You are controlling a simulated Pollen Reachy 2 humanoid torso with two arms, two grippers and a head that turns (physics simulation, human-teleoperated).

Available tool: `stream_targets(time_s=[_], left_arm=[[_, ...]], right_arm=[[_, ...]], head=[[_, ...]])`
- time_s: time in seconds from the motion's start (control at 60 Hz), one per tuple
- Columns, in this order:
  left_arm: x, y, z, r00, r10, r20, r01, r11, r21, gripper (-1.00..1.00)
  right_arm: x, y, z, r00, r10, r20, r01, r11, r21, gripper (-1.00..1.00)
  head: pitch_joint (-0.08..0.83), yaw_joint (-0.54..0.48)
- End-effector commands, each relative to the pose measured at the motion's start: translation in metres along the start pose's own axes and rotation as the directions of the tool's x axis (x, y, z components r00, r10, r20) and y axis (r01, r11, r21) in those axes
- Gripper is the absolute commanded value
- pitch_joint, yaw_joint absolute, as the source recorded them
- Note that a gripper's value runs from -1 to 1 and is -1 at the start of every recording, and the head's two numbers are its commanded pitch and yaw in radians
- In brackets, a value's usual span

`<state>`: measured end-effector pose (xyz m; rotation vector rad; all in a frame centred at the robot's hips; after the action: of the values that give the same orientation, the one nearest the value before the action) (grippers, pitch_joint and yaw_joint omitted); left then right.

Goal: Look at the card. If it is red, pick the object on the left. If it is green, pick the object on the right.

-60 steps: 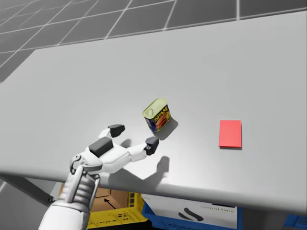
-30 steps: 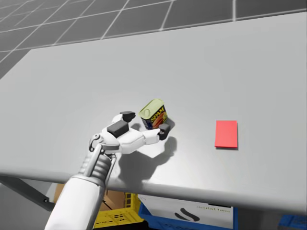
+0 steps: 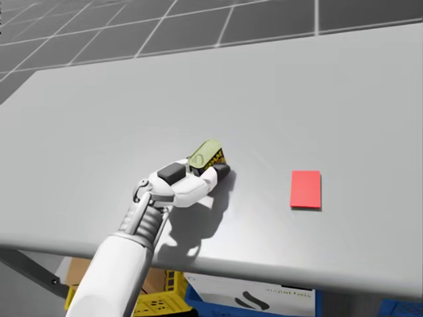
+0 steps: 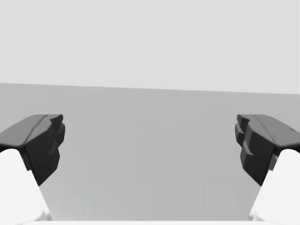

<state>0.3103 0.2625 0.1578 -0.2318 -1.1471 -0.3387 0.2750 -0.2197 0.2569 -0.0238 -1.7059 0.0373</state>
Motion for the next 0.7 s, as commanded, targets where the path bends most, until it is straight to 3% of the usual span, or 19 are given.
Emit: stream_targets(time_s=[0.017, 0.083, 0.267, 0.417, 0.517, 0.667, 0.7], left_arm=[[-0.002, -0.003, -0.002, 1.0, 0.004, 0.003, -0.004, 1.0, -0.012, 1.0], [-0.002, -0.003, -0.002, 1.0, 0.002, 0.005, -0.001, 1.0, -0.014, 1.0], [-0.003, -0.003, 0.0, 1.0, 0.003, -0.002, -0.003, 1.0, -0.022, 1.0], [0.003, -0.007, 0.004, 1.0, -0.01, 0.005, 0.011, 0.999, -0.031, 1.0], [0.026, -0.009, 0.017, 0.998, -0.02, 0.059, 0.022, 0.999, -0.03, 1.0], [0.072, -0.009, 0.043, 0.988, -0.031, 0.154, 0.033, 0.999, -0.012, 1.0], [0.078, -0.009, 0.046, 0.986, -0.033, 0.166, 0.035, 0.999, -0.01, 1.0]], right_arm=[[-0.001, 0.002, 0.001, 1.0, -0.016, -0.003, 0.016, 1.0, 0.0, -1.0], [-0.001, 0.002, 0.001, 1.0, -0.016, -0.004, 0.016, 1.0, 0.0, -1.0], [-0.002, 0.002, 0.0, 1.0, -0.017, -0.007, 0.017, 1.0, -0.004, -1.0], [-0.002, 0.001, -0.001, 1.0, -0.023, -0.005, 0.023, 1.0, -0.011, -1.0], [-0.002, 0.0, -0.001, 1.0, -0.028, -0.002, 0.028, 1.0, -0.014, -1.0], [-0.002, -0.002, -0.002, 0.994, -0.102, -0.024, 0.103, 0.994, 0.024, -1.0], [-0.002, -0.002, -0.002, 0.995, -0.094, -0.022, 0.095, 0.995, 0.021, -1.0]], head=[[0.638, 0.33], [0.593, 0.33], [0.361, 0.34], [0.301, 0.34], [0.289, 0.34], [0.26, 0.33], [0.257, 0.33]])
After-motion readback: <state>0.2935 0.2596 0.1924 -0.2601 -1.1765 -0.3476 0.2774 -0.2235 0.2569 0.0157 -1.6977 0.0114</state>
